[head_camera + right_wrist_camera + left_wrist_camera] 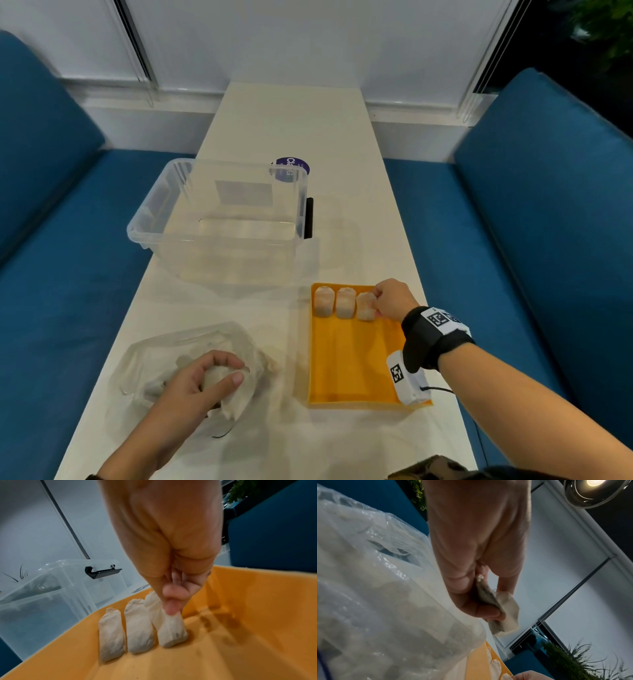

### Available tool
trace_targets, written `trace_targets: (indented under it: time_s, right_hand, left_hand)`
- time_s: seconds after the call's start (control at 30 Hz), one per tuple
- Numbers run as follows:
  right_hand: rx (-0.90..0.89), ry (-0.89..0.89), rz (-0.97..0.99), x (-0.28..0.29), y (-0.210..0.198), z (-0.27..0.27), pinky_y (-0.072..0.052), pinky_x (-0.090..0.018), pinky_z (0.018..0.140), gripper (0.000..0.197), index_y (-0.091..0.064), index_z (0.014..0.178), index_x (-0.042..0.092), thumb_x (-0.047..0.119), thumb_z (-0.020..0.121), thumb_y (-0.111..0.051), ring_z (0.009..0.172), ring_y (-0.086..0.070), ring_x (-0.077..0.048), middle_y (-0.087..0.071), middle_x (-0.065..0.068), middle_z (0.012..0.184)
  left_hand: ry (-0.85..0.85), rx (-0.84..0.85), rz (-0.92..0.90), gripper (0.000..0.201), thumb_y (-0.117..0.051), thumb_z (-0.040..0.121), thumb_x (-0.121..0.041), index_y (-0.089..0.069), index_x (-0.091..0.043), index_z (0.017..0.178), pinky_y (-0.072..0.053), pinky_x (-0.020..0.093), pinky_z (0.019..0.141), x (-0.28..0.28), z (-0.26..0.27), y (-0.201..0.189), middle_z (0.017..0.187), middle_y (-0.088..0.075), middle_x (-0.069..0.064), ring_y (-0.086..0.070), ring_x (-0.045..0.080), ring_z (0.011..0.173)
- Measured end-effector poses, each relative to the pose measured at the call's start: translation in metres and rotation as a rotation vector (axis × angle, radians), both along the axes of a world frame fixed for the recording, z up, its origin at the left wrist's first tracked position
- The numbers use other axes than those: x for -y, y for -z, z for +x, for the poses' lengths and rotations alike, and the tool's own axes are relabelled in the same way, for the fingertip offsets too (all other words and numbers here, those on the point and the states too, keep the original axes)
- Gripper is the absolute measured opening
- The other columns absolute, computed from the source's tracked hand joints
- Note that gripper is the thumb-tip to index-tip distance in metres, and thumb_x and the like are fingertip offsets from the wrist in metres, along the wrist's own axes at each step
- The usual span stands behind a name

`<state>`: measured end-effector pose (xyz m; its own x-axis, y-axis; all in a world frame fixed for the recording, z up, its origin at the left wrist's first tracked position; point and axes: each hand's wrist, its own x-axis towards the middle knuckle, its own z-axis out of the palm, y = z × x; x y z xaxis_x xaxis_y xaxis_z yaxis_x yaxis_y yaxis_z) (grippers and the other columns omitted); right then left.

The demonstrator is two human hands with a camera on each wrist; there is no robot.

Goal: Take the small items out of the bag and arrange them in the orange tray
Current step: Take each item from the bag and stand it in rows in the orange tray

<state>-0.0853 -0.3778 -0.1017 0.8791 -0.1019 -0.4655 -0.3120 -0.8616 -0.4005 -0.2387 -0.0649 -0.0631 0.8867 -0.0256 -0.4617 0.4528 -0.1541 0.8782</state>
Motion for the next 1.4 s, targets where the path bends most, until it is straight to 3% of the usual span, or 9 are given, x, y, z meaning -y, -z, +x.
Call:
trace_targets:
  time_s: [0.33, 0.47, 0.6, 0.7, 0.83, 0.97, 1.13, 1.23, 1.4]
  right_hand:
    - [0.054, 0.085, -0.072, 0.0, 0.01, 0.004, -0.049, -0.027, 0.081, 0.023, -0.064, 0.104, 0.0, 0.013, 0.097, -0.047, 0.092, -0.063, -0.027, -0.066, -0.016, 0.103]
    - [0.057, 0.119, -0.044, 0.001, 0.013, 0.005, -0.05, -0.028, 0.08, 0.022, -0.064, 0.107, 0.001, 0.014, 0.096, -0.05, 0.087, -0.062, -0.025, -0.066, -0.016, 0.102]
    - [0.046, 0.113, -0.081, 0.005, 0.012, 0.005, -0.049, -0.029, 0.081, 0.021, -0.061, 0.107, 0.0, 0.013, 0.095, -0.052, 0.095, -0.063, -0.028, -0.065, -0.017, 0.106]
    - [0.029, 0.101, -0.112, 0.009, -0.002, 0.004, -0.048, -0.025, 0.07, 0.02, -0.06, 0.108, -0.002, 0.009, 0.092, -0.055, 0.091, -0.062, -0.026, -0.065, -0.018, 0.108]
    - [0.209, 0.091, -0.007, 0.001, -0.037, -0.01, -0.051, -0.025, 0.077, 0.021, -0.061, 0.11, 0.003, 0.014, 0.093, -0.055, 0.092, -0.061, -0.021, -0.063, -0.011, 0.106]
    - [0.336, -0.312, 0.211, -0.041, -0.082, -0.054, -0.039, -0.009, 0.063, 0.022, -0.057, 0.112, 0.027, 0.028, 0.091, -0.059, 0.076, -0.052, -0.007, -0.057, 0.011, 0.094]
    - [0.399, -0.783, 0.411, -0.076, -0.095, -0.103, -0.036, -0.004, 0.076, 0.046, -0.05, 0.12, 0.032, 0.049, 0.081, -0.065, 0.091, -0.041, 0.011, -0.042, 0.021, 0.103]
    - [0.43, -0.838, 0.427, -0.082, -0.082, -0.113, -0.04, -0.012, 0.087, 0.058, -0.043, 0.123, 0.034, 0.054, 0.075, -0.068, 0.101, -0.039, 0.008, -0.041, 0.011, 0.114]
    - [0.595, -0.762, 0.458, -0.092, -0.071, -0.122, -0.043, -0.018, 0.078, 0.023, -0.058, 0.102, 0.022, 0.04, 0.089, -0.056, 0.091, -0.048, -0.005, -0.053, 0.006, 0.099]
  left_hand:
    - [0.048, -0.021, -0.023, 0.032, -0.073, 0.057, -0.042, -0.068, -0.025, 0.085, -0.045, 0.031, 0.08, 0.001, 0.002, 0.001, 0.092, -0.069, -0.009, -0.059, 0.022, 0.086]
    - [0.043, -0.018, -0.037, 0.005, -0.072, 0.079, -0.024, -0.068, -0.026, 0.08, -0.045, 0.03, 0.078, 0.003, 0.003, -0.001, 0.089, -0.069, -0.008, -0.058, 0.021, 0.083]
    - [0.038, -0.024, -0.064, 0.01, -0.072, 0.072, -0.03, -0.068, -0.026, 0.08, -0.041, 0.032, 0.072, 0.004, 0.003, -0.007, 0.079, -0.069, -0.008, -0.054, 0.016, 0.07]
    - [0.042, -0.021, -0.103, 0.02, -0.075, 0.071, -0.035, -0.068, -0.024, 0.087, -0.04, 0.033, 0.07, 0.004, 0.005, -0.008, 0.082, -0.068, 0.0, -0.054, 0.013, 0.066]
    - [0.025, -0.029, -0.183, 0.009, -0.057, 0.089, -0.008, -0.063, -0.01, 0.095, -0.046, 0.021, 0.054, 0.011, 0.009, -0.013, 0.082, -0.07, 0.003, -0.06, 0.008, 0.056]
    - [0.044, -0.018, -0.233, 0.011, -0.054, 0.088, -0.003, -0.062, -0.006, 0.096, -0.052, 0.02, 0.057, 0.02, 0.014, -0.022, 0.089, -0.07, 0.008, -0.066, 0.013, 0.069]
    - [0.032, -0.011, -0.269, 0.011, -0.056, 0.088, -0.003, -0.061, -0.003, 0.098, -0.055, 0.022, 0.065, 0.028, 0.02, -0.029, 0.097, -0.067, 0.013, -0.065, 0.018, 0.08]
    - [0.039, -0.002, -0.294, 0.025, -0.067, 0.079, -0.014, -0.06, -0.002, 0.101, -0.056, 0.024, 0.068, 0.031, 0.021, -0.031, 0.097, -0.066, 0.019, -0.065, 0.021, 0.082]
    - [0.057, 0.023, -0.296, 0.037, -0.068, 0.074, -0.026, -0.061, -0.004, 0.103, -0.055, 0.027, 0.073, 0.033, 0.02, -0.034, 0.103, -0.068, 0.022, -0.064, 0.028, 0.089]
